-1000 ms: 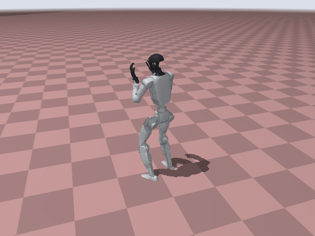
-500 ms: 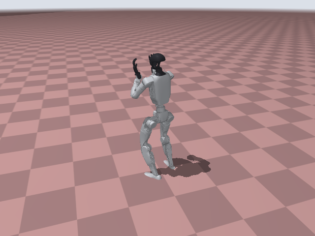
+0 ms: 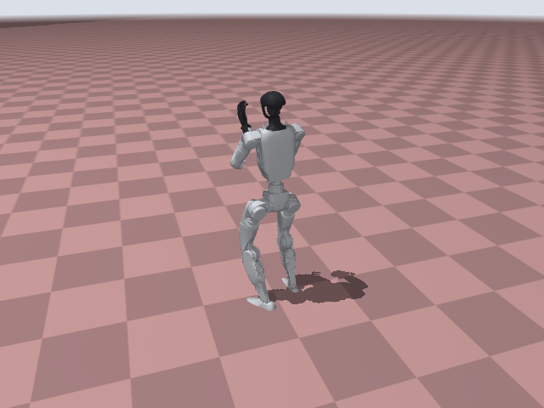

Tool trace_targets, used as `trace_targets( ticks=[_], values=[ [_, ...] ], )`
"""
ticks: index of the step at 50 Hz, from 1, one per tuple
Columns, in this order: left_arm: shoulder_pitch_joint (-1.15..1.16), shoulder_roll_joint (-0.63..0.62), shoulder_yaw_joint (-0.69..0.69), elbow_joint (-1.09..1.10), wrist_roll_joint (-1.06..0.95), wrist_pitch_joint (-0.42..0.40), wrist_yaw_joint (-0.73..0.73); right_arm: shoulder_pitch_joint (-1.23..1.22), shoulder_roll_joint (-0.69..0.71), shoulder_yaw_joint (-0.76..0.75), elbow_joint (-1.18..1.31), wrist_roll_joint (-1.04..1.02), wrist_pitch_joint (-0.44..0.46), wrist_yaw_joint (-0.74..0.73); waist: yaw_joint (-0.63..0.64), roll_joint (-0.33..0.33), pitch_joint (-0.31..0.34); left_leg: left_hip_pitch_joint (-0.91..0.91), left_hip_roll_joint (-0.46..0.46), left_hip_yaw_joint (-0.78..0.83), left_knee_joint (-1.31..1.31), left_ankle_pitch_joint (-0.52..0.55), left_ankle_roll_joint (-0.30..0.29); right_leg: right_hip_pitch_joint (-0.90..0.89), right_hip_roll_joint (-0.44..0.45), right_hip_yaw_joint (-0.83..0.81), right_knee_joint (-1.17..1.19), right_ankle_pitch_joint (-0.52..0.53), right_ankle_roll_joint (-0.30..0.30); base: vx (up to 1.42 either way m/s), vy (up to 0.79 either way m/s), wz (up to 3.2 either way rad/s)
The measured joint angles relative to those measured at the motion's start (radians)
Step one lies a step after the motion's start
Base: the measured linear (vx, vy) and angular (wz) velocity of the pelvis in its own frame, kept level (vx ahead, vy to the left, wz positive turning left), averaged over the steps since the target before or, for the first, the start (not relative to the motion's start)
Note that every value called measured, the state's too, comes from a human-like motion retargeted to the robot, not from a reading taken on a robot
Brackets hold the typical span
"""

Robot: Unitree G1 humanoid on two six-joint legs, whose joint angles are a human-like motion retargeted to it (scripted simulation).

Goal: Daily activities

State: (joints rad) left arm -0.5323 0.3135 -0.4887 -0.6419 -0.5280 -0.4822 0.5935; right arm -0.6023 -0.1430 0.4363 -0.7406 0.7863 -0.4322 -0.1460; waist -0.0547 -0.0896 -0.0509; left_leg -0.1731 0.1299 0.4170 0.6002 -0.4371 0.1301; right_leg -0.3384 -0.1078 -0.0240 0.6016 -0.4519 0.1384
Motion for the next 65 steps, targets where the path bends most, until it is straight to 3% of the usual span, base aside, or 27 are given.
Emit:
trace_targets(
  ticks=[12, 21, 33, 50, 53, 55, 57, 60, 65],
  values=[
    [-0.054, -0.004, -0.019, 0.003, 0.077, -0.038, 0.076, -0.022, -0.032, -0.049, -0.023, -0.030, -0.057, -0.095, -0.047, 0.021, -0.062, 0.030, -0.001, 0.108, -0.037, 0.042, 0.050, -0.030, 0.038, 0.079, -0.100, 0.080, 0.075, -0.01, 0.01, -0.79],
    [-0.006, 0.005, -0.068, -0.003, 0.069, 0.001, 0.029, 0.025, -0.039, 0.000, -0.034, -0.030, -0.022, -0.074, -0.041, 0.026, -0.094, 0.049, -0.010, 0.204, -0.067, 0.069, 0.097, -0.062, 0.074, 0.150, -0.178, 0.142, 0.119, -0.01, 0.00, -0.92],
    [0.057, 0.063, -0.074, -0.029, 0.148, 0.024, 0.021, 0.004, -0.043, 0.082, -0.028, -0.059, 0.023, -0.052, -0.005, 0.025, -0.138, 0.084, 0.014, 0.262, -0.033, 0.165, 0.132, -0.041, 0.142, 0.228, -0.297, 0.218, 0.123, 0.08, -0.08, -0.87],
    [0.075, 0.091, -0.082, 0.021, 0.229, 0.056, -0.032, 0.031, -0.158, 0.035, -0.004, -0.211, 0.081, -0.058, -0.024, 0.060, -0.169, 0.201, 0.081, 0.355, 0.113, 0.273, 0.132, 0.032, 0.283, 0.358, -0.332, 0.244, 0.123, 0.07, -0.02, -1.17],
    [0.065, 0.110, -0.056, 0.033, 0.264, 0.054, -0.028, 0.008, -0.182, 0.010, 0.003, -0.272, 0.085, -0.073, -0.021, 0.076, -0.184, 0.228, 0.091, 0.453, 0.119, 0.286, 0.132, 0.016, 0.187, 0.193, -0.245, 0.204, 0.112, -0.07, 0.16, -2.02],
    [0.063, 0.125, -0.031, 0.042, 0.293, 0.051, -0.019, -0.010, -0.199, -0.019, 0.011, -0.328, 0.085, -0.099, -0.013, 0.087, -0.195, 0.245, 0.094, 0.526, 0.118, 0.295, 0.132, 0.011, 0.072, 0.005, -0.150, 0.138, 0.024, -0.07, 0.12, -2.11],
    [0.064, 0.133, -0.009, 0.052, 0.319, 0.048, -0.007, -0.024, -0.217, -0.050, 0.023, -0.394, 0.085, -0.137, -0.020, 0.084, -0.201, 0.259, 0.081, 0.551, 0.116, 0.304, 0.132, 0.008, 0.010, -0.068, -0.068, 0.064, -0.031, -0.07, -0.02, -1.17],
    [0.065, 0.140, 0.015, 0.068, 0.351, 0.044, 0.006, -0.050, -0.239, -0.089, 0.045, -0.499, 0.091, -0.208, -0.033, 0.059, -0.206, 0.272, 0.036, 0.543, 0.104, 0.327, 0.132, 0.004, -0.033, -0.067, -0.011, -0.006, -0.038, -0.05, -0.06, -0.56],
    [0.063, 0.150, 0.039, 0.087, 0.387, 0.043, 0.012, -0.082, -0.259, -0.119, 0.063, -0.599, 0.102, -0.293, -0.036, 0.016, -0.218, 0.287, -0.006, 0.534, 0.078, 0.398, 0.132, 0.013, -0.054, -0.043, -0.028, -0.018, -0.015, -0.03, -0.10, -0.47]
  ],
)
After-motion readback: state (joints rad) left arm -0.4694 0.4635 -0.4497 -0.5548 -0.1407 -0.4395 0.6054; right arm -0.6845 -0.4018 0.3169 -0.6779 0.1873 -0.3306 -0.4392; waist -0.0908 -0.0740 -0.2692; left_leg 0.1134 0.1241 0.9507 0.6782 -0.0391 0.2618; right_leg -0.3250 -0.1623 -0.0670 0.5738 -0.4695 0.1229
